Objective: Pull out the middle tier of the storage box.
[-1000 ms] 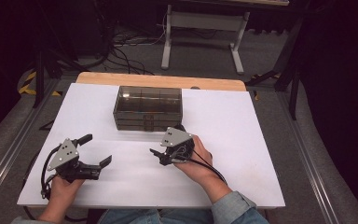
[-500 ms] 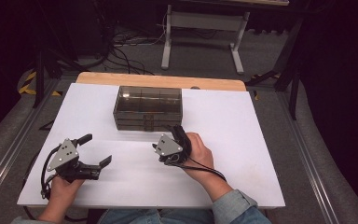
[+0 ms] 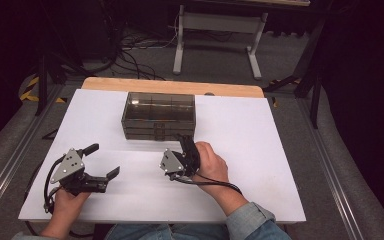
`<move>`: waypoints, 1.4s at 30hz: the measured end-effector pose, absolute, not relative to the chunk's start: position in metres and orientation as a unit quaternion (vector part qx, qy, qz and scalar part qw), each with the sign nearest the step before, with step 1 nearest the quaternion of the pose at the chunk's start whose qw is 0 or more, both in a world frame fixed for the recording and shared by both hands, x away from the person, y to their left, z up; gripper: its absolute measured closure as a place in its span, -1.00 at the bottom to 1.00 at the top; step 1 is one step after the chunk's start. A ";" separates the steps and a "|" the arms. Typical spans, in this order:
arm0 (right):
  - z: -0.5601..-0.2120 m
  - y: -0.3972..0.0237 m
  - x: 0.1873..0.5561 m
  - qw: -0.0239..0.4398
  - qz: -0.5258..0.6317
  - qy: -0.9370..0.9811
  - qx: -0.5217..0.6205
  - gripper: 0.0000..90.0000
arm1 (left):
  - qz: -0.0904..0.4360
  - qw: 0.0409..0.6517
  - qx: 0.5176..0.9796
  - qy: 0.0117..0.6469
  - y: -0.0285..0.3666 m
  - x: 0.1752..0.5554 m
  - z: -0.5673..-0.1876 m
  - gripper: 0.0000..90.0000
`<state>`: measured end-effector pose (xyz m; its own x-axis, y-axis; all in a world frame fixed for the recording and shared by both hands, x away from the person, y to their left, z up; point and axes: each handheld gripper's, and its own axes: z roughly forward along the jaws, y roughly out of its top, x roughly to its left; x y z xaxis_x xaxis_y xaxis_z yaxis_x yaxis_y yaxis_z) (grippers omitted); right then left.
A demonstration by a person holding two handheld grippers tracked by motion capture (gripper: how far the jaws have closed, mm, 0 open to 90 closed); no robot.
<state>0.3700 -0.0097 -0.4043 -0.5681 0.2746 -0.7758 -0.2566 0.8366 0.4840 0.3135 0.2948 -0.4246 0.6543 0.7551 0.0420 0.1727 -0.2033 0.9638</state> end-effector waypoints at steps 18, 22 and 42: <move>-0.422 0.005 0.365 0.543 0.216 0.811 -0.034 -0.13 | 0.269 0.544 0.729 0.317 0.295 0.314 -0.425 -1.00; -0.425 0.007 0.365 0.554 0.203 0.806 -0.044 -0.11 | 0.269 0.544 0.728 0.318 0.295 0.313 -0.425 -1.00; -0.441 0.017 0.367 0.603 0.141 0.783 -0.053 -0.03 | 0.267 0.542 0.730 0.318 0.295 0.314 -0.425 -0.99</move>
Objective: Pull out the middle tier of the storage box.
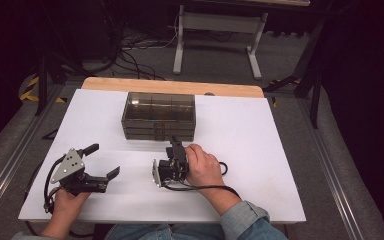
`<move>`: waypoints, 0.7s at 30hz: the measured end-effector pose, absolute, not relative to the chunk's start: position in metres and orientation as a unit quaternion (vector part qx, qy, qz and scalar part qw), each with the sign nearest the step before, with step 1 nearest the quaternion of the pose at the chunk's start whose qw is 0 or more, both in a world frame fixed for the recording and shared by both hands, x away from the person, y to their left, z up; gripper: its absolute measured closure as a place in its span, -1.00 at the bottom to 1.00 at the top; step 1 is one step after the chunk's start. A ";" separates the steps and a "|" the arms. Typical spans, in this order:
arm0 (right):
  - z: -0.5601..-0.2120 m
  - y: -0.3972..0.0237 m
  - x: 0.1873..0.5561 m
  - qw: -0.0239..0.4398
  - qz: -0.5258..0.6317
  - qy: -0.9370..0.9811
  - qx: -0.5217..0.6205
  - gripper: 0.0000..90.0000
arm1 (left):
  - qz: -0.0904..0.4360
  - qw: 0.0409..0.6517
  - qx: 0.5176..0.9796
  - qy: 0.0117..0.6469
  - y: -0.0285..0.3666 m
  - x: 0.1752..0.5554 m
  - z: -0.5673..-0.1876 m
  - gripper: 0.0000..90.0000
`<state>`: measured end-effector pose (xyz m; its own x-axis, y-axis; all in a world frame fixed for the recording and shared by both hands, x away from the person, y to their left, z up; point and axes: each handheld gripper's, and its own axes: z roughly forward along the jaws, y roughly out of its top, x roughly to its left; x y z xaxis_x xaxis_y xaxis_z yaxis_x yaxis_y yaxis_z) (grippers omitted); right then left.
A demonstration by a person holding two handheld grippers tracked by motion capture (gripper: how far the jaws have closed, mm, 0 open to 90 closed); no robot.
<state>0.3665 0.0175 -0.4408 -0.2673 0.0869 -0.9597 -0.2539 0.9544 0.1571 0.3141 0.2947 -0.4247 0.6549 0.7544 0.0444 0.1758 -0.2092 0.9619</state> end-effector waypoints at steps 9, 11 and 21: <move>-0.451 0.022 0.369 0.619 0.117 0.775 -0.054 0.06 | 0.265 0.542 0.731 0.319 0.294 0.314 -0.424 -0.99; -0.452 0.023 0.370 0.622 0.116 0.773 -0.055 0.06 | 0.264 0.542 0.731 0.320 0.294 0.314 -0.424 -0.99; -0.456 0.028 0.375 0.626 0.125 0.768 -0.057 0.12 | 0.264 0.542 0.731 0.319 0.295 0.314 -0.424 -0.99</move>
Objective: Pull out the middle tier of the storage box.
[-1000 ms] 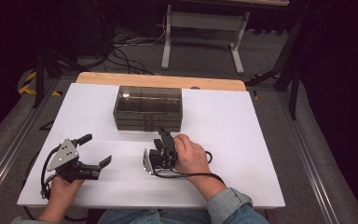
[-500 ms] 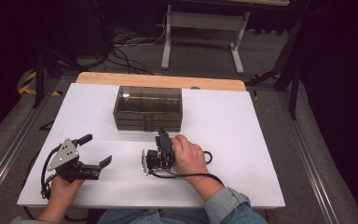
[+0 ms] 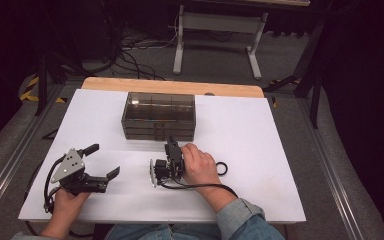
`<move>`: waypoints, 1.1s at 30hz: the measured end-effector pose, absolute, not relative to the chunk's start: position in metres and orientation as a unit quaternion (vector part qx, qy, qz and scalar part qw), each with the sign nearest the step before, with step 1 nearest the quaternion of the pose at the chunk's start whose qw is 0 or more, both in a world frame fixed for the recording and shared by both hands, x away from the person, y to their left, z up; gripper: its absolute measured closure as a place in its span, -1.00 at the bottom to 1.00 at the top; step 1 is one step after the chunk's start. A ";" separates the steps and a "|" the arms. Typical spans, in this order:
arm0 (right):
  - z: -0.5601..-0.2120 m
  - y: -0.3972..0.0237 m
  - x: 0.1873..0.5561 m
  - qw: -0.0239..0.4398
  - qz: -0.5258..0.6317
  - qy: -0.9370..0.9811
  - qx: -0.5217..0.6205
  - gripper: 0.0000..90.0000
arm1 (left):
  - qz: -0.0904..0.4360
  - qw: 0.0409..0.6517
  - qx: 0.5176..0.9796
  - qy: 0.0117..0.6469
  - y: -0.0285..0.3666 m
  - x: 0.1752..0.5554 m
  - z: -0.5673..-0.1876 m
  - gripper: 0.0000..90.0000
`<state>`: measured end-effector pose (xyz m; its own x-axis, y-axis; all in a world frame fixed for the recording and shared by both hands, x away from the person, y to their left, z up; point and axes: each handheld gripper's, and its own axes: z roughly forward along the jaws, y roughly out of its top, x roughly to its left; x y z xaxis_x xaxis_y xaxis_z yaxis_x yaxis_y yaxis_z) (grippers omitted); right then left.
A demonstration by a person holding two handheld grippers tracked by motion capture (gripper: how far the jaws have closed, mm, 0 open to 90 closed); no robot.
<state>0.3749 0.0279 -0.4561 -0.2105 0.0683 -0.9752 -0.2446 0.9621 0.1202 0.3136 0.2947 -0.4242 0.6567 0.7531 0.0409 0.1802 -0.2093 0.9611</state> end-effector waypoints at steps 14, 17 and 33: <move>-0.466 0.036 0.382 0.640 0.128 0.753 -0.081 0.24 | 0.266 0.542 0.732 0.317 0.295 0.314 -0.424 -0.99; -0.467 0.038 0.385 0.641 0.126 0.752 -0.084 0.26 | 0.265 0.542 0.732 0.316 0.295 0.314 -0.424 -0.99; -0.478 0.044 0.399 0.640 0.107 0.756 -0.090 0.43 | 0.265 0.542 0.733 0.315 0.295 0.314 -0.424 -0.99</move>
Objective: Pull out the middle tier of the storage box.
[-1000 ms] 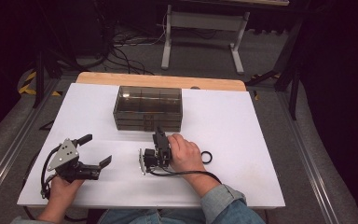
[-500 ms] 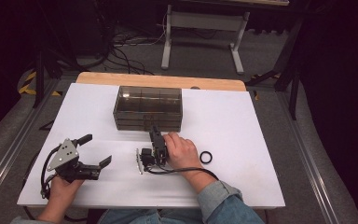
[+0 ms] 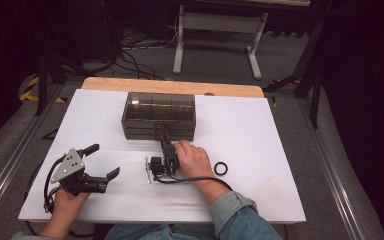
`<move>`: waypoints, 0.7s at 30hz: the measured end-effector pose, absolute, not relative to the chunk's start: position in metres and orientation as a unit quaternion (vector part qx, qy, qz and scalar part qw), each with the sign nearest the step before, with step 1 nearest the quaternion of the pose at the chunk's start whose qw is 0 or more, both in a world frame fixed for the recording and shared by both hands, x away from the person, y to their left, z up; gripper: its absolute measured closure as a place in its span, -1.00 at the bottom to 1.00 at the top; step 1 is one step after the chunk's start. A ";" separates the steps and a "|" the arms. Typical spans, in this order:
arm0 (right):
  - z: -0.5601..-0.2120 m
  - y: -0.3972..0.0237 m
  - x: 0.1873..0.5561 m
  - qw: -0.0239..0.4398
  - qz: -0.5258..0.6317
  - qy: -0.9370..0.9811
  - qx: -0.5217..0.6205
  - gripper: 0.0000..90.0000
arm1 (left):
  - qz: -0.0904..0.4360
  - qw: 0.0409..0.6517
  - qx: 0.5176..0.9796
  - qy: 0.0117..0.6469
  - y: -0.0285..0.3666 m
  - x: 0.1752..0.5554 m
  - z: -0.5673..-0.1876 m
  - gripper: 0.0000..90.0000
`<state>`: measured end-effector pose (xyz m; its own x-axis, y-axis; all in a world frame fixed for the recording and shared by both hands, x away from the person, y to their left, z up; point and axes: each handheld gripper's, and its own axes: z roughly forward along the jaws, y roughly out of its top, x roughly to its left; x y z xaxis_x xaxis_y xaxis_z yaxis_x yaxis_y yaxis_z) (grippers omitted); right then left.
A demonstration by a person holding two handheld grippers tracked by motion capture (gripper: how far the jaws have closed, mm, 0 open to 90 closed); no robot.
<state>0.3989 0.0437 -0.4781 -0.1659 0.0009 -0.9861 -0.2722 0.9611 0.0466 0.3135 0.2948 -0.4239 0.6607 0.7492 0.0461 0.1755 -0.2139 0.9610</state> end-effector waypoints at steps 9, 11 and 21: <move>-0.481 0.046 0.404 0.644 0.101 0.753 -0.091 0.56 | 0.264 0.542 0.733 0.315 0.295 0.313 -0.424 -0.99; -0.482 0.047 0.406 0.643 0.099 0.754 -0.091 0.58 | 0.264 0.542 0.733 0.315 0.295 0.313 -0.424 -0.99; -0.486 0.048 0.412 0.645 0.092 0.754 -0.087 0.67 | 0.264 0.542 0.733 0.315 0.295 0.314 -0.424 -0.99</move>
<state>0.4118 0.0485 -0.4855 -0.1532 -0.0128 -0.9881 -0.2507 0.9677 0.0264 0.3135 0.2948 -0.4238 0.6622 0.7479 0.0457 0.1755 -0.2142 0.9609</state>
